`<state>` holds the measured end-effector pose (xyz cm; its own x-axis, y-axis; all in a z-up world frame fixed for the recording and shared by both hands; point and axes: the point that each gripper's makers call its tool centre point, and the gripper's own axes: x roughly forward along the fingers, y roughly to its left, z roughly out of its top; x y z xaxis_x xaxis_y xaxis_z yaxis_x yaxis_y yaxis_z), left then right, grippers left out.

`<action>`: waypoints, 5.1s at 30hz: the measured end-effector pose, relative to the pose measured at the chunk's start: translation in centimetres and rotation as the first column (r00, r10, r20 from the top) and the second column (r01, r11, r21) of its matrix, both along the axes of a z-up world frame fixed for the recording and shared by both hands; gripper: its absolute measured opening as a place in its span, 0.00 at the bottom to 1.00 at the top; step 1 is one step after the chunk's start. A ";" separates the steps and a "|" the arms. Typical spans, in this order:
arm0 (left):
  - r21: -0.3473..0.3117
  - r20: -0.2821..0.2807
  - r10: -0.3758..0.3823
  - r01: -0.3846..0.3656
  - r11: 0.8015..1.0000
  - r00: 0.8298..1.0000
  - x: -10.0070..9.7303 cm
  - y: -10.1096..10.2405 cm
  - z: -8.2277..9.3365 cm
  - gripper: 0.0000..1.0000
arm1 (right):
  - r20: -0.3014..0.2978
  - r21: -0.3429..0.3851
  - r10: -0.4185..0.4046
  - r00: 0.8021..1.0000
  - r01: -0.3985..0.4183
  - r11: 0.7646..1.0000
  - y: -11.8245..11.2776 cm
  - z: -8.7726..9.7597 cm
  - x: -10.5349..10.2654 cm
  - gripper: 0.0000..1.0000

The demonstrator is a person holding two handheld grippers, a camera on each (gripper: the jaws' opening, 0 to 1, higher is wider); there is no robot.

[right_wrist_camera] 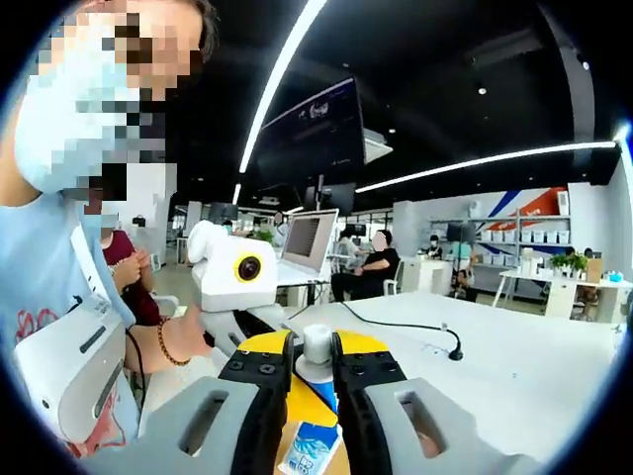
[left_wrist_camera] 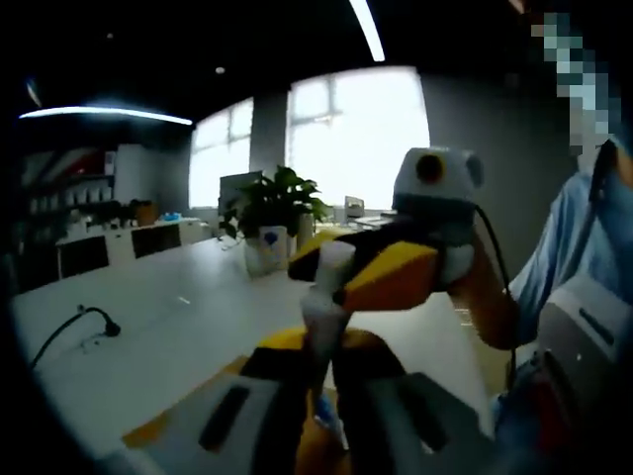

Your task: Pick up the toothpaste unscrew the cap squeeze it onto the small board screw the cap back on and return it to the table

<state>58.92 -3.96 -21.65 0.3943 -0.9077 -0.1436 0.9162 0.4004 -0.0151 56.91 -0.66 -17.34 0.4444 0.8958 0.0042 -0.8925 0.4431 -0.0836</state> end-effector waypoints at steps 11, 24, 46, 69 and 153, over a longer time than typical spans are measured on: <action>0.001 -0.006 0.013 -0.013 1.000 1.000 0.2 0.0 -0.1 0.08 | 0.005 -0.001 -0.077 0.997 0.077 0.997 -0.7 -0.2 0.3 0.11; 0.007 0.034 -0.096 0.096 0.995 0.995 -0.8 -0.1 0.6 0.07 | 0.022 0.080 0.320 0.947 -0.320 0.944 -1.7 2.3 -0.8 0.24; 0.038 0.068 -0.056 0.053 0.998 0.996 -0.7 -0.2 0.6 0.07 | -0.027 0.033 0.177 0.984 -0.176 0.984 0.7 1.0 -0.2 0.10; -0.015 0.147 0.326 -0.328 0.945 0.934 1.9 0.7 0.6 0.07 | 0.034 0.074 -0.485 0.874 0.482 0.873 -0.6 1.4 3.3 0.10; 0.031 0.094 0.200 -0.204 0.979 0.975 2.1 0.4 -0.4 0.05 | 0.009 0.108 -0.488 0.873 0.484 0.868 0.5 1.4 4.2 0.10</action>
